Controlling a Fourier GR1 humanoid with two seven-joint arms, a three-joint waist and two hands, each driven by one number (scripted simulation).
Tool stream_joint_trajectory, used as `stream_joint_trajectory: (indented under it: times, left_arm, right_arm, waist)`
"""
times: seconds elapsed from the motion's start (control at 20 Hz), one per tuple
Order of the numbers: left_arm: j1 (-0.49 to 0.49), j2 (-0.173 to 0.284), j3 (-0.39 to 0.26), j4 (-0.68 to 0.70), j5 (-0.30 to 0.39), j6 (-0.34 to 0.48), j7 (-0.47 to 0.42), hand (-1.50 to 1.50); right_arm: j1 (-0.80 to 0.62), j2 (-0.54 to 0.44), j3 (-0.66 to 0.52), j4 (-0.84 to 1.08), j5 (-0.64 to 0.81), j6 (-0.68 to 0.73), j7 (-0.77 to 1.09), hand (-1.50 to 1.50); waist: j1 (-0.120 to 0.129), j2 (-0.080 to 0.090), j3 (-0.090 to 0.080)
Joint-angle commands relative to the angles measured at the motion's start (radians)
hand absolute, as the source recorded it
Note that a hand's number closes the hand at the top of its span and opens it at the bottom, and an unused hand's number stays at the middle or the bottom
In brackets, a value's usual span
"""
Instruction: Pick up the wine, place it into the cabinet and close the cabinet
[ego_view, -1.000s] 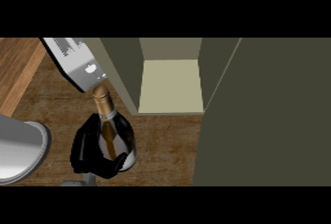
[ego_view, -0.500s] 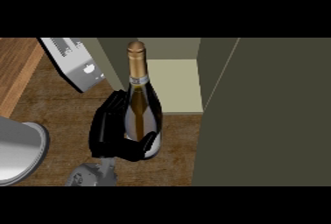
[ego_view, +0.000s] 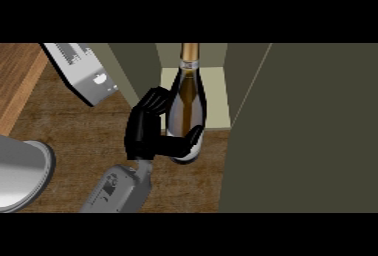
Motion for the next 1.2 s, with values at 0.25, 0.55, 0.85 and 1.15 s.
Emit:
stream_joint_trajectory:
  times: [0.25, 0.55, 0.85, 1.15]
  left_arm:
    - [-0.101, 0.0, -0.065, 0.269, 0.079, 0.084, -0.176, 1.5]
    - [-0.137, 0.0, -0.09, 0.409, 0.202, 0.059, -0.259, 1.5]
    - [-0.111, 0.0, -0.092, 0.485, 0.268, 0.011, -0.396, 1.5]
    - [-0.283, 0.0, -0.062, 0.654, 0.429, -0.005, -0.398, 1.5]
  right_arm:
    - [0.052, -0.019, -0.032, -0.217, -0.125, 0.028, 0.077, -1.5]
    - [0.063, 0.013, -0.025, -0.173, -0.118, 0.034, 0.045, -1.5]
    - [0.048, 0.015, -0.031, -0.2, -0.114, 0.027, 0.101, -1.5]
    - [0.045, 0.022, -0.019, -0.187, -0.108, 0.045, 0.091, -1.5]
  waist:
    - [-0.019, 0.003, 0.0]
    - [-0.011, 0.004, -0.001]
    - [-0.003, 0.002, -0.001]
    - [-0.018, 0.005, -0.001]
